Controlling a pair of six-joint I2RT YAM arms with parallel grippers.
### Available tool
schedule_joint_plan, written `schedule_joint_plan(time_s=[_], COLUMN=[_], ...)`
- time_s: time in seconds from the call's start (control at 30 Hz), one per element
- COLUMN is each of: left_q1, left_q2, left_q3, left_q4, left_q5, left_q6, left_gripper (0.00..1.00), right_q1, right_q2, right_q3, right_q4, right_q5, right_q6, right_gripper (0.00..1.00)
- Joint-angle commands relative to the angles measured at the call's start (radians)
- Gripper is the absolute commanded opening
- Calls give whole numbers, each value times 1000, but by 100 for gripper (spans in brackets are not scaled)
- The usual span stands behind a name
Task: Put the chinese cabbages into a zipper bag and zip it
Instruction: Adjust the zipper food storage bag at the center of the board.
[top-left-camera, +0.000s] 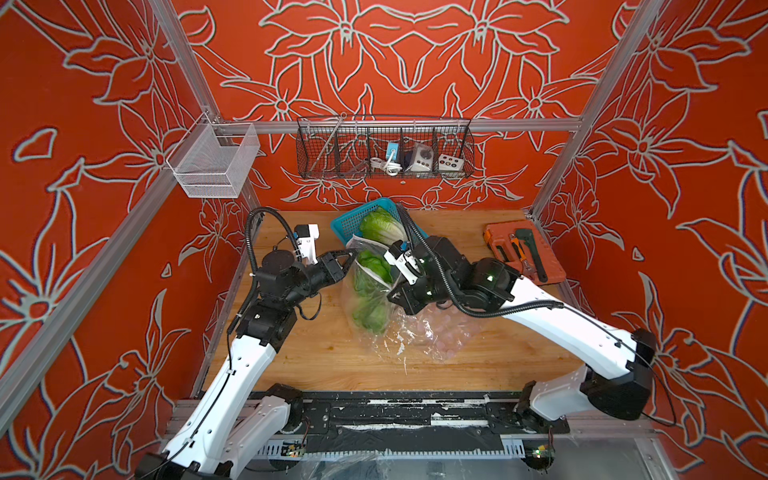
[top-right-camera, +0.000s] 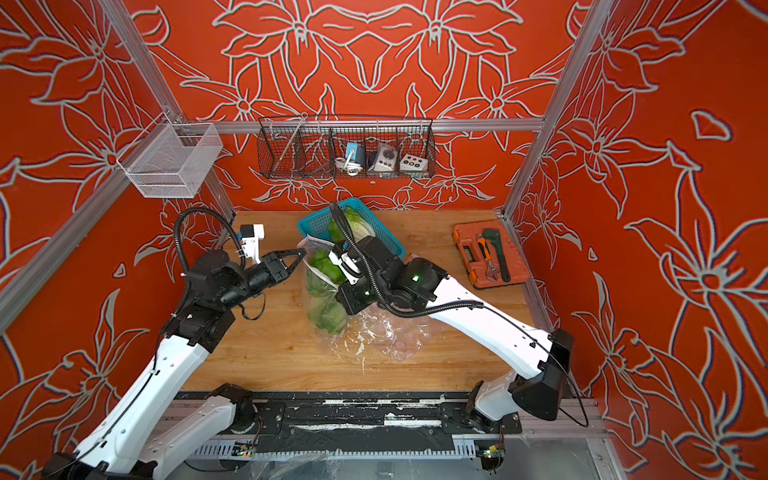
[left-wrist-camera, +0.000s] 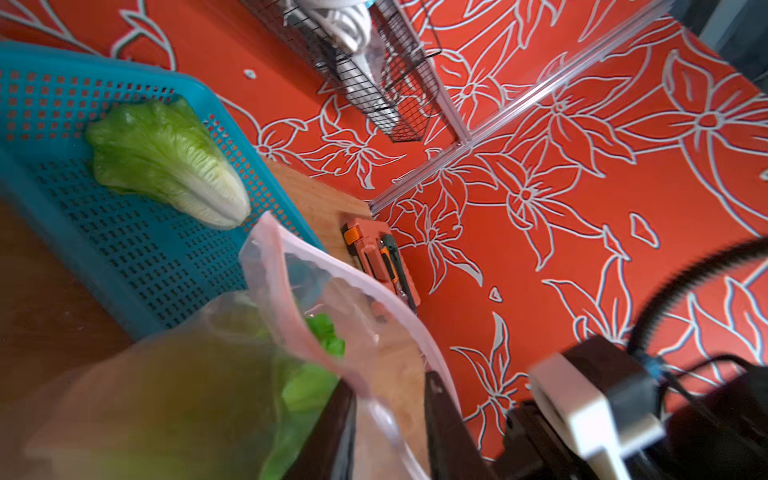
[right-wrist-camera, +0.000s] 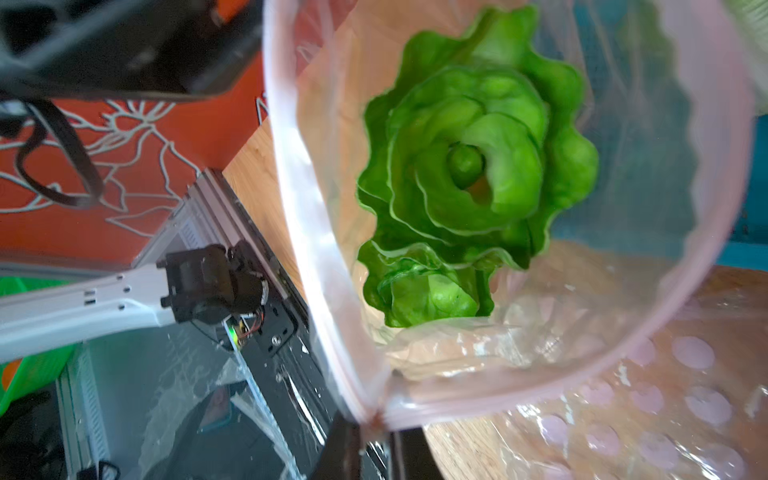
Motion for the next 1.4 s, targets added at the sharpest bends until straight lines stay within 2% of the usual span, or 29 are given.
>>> schedule_joint_plan(time_s=[0.0, 0.17, 0.27, 0.43, 0.63, 0.77, 0.93, 1.07, 1.37], left_q1=[-1, 3, 8, 23, 23, 23, 23, 23, 11], left_q2=[-22, 39, 90, 199, 256, 278, 358, 447, 577], left_q3=[43, 101, 56, -15, -49, -61, -51, 2, 59], left_q4=[32, -77, -19, 122, 252, 262, 371, 358, 434], left_q5=[49, -43, 4, 117, 297, 312, 375, 391, 457], left_q6=[15, 230, 306, 323, 398, 508, 527, 577, 541], left_gripper=[42, 50, 53, 54, 57, 58, 58, 57, 49], right_q1=[-135, -276, -319, -377, -394, -394, -396, -401, -402], right_q2=[-9, 56, 122, 193, 206, 220, 224, 228, 236], right_q3=[-29, 27, 89, 137, 144, 156, 151, 150, 158], right_q4=[-123, -204, -319, -415, -329, -322, -301, -296, -288], right_q5=[-169, -103, 2, 252, 179, 189, 177, 170, 150], right_q6=[-141, -233, -307, -354, -337, -348, -352, -349, -344], right_gripper=[1, 1, 1, 0, 0, 0, 0, 0, 0])
